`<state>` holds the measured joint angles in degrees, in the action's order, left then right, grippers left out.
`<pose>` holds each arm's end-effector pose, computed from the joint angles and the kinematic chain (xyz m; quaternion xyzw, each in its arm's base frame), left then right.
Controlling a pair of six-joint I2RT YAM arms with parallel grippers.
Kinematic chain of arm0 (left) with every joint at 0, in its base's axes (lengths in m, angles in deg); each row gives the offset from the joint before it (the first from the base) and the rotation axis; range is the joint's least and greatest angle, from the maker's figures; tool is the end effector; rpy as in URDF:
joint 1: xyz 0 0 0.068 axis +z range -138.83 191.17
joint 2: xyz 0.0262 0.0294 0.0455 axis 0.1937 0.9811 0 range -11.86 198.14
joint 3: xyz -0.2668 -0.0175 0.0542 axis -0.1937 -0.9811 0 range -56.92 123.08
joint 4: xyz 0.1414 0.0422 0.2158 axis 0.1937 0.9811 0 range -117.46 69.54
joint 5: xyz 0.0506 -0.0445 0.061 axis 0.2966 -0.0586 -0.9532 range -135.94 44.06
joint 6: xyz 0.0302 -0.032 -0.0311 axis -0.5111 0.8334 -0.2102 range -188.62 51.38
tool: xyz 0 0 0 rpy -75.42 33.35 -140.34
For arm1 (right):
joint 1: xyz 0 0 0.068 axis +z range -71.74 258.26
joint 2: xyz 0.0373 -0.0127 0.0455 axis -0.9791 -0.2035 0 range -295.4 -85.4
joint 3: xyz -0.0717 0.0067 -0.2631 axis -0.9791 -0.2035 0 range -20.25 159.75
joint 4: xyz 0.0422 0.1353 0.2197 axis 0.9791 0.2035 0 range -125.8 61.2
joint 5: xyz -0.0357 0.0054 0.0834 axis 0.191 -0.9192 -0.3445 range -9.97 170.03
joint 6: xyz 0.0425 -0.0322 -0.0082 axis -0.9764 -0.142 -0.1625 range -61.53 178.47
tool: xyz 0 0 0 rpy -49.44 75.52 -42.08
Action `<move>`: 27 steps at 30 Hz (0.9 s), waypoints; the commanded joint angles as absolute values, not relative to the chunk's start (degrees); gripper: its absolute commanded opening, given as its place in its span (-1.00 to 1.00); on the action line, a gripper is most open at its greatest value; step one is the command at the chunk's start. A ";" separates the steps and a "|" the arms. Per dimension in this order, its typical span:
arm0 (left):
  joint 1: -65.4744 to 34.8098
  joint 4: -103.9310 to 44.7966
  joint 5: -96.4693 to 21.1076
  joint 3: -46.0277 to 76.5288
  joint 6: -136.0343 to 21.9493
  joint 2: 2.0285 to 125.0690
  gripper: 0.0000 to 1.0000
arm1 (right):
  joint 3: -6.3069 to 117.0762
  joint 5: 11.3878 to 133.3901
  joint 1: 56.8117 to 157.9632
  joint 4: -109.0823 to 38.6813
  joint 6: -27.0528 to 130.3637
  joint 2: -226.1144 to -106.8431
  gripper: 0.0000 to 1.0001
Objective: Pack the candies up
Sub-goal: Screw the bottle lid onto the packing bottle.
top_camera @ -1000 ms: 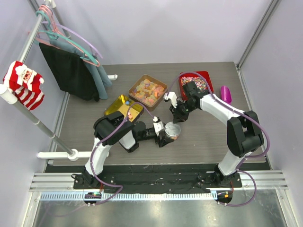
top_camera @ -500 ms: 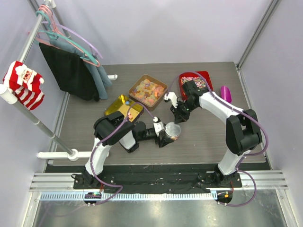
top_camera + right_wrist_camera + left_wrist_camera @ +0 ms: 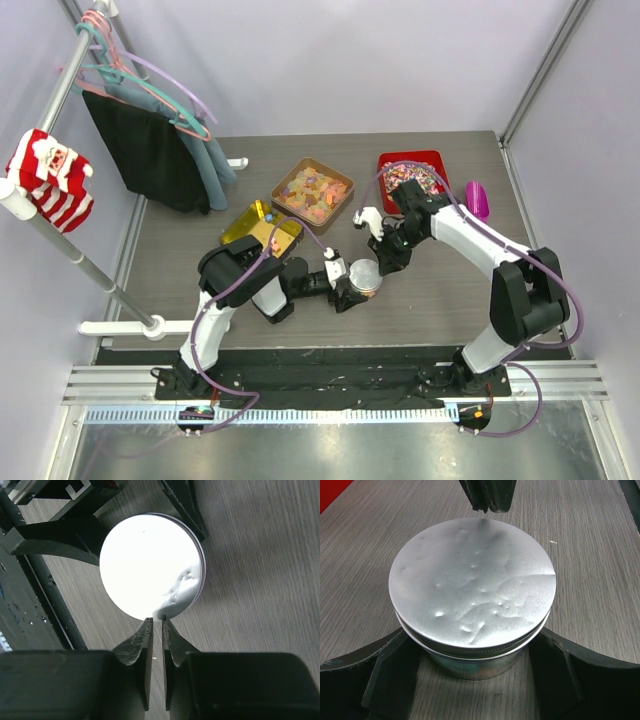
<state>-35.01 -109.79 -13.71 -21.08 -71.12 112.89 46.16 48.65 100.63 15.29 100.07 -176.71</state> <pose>0.2207 -0.2573 0.0748 0.4638 0.5773 -0.4302 0.5162 0.2692 0.1309 0.2274 -0.5342 0.7930 0.2450 0.1606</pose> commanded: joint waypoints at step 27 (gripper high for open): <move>-35.24 -116.15 -15.27 -21.59 -74.77 114.00 0.46 | 58.06 37.49 102.78 10.87 99.34 -188.49 -0.09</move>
<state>-35.01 -109.77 -13.71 -21.08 -71.12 112.89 57.33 39.32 102.49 11.80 98.44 -187.92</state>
